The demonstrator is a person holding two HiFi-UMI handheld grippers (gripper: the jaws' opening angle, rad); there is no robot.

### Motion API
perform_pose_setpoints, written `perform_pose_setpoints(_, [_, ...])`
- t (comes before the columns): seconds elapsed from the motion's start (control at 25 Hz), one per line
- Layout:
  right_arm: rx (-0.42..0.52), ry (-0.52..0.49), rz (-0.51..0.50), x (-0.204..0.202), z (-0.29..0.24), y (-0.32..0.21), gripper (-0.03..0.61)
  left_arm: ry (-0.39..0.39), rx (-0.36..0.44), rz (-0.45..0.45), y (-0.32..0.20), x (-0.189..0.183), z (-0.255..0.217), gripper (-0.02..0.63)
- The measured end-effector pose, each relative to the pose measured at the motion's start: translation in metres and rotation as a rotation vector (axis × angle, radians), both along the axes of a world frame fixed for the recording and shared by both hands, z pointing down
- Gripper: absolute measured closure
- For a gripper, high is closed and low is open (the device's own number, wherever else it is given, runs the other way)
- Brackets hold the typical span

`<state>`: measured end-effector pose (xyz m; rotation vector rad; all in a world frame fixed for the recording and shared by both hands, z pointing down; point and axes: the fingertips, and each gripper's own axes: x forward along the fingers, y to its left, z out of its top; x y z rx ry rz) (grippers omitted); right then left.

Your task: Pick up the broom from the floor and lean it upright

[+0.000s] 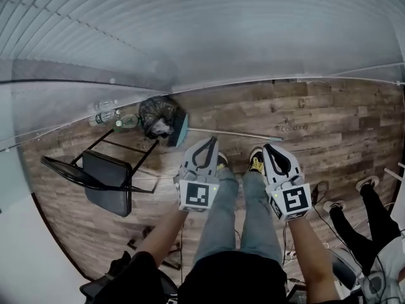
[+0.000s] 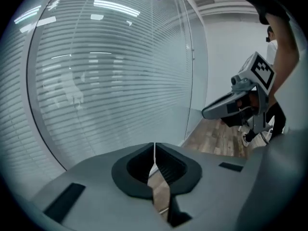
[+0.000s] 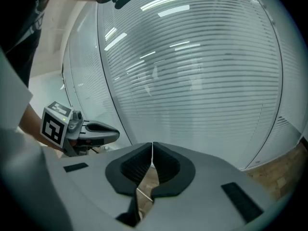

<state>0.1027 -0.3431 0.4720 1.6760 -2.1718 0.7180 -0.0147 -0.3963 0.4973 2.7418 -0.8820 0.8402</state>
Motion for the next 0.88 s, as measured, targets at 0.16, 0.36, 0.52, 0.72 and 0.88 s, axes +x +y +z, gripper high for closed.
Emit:
perform_pose_setpoints(0.16, [-0.058, -0.029, 0.0, 0.002, 0.078, 0.01, 0.561, -0.059, -0.061, 0.02, 0.018, 0.011, 0.092, 0.592])
perform_pose_setpoints(0.36, [-0.129, -0.014, -0.039, 0.0, 0.175, 0.034, 0.56, -0.146, -0.091, 0.048, 0.041, 0.015, 0.194, 0.591])
perform_pose_setpoints(0.52, [-0.18, -0.02, -0.053, 0.001, 0.242, 0.041, 0.56, -0.213, -0.129, 0.087, 0.051, 0.016, 0.267, 0.591])
perform_pose_setpoints(0.72, [-0.231, -0.054, -0.048, -0.001, 0.306, 0.06, 0.56, -0.309, -0.161, 0.195, 0.074, 0.018, 0.344, 0.591])
perform_pose_setpoints(0.88, [-0.261, -0.093, -0.044, -0.004, 0.359, 0.068, 0.56, -0.396, -0.108, 0.337, 0.083, 0.024, 0.407, 0.591])
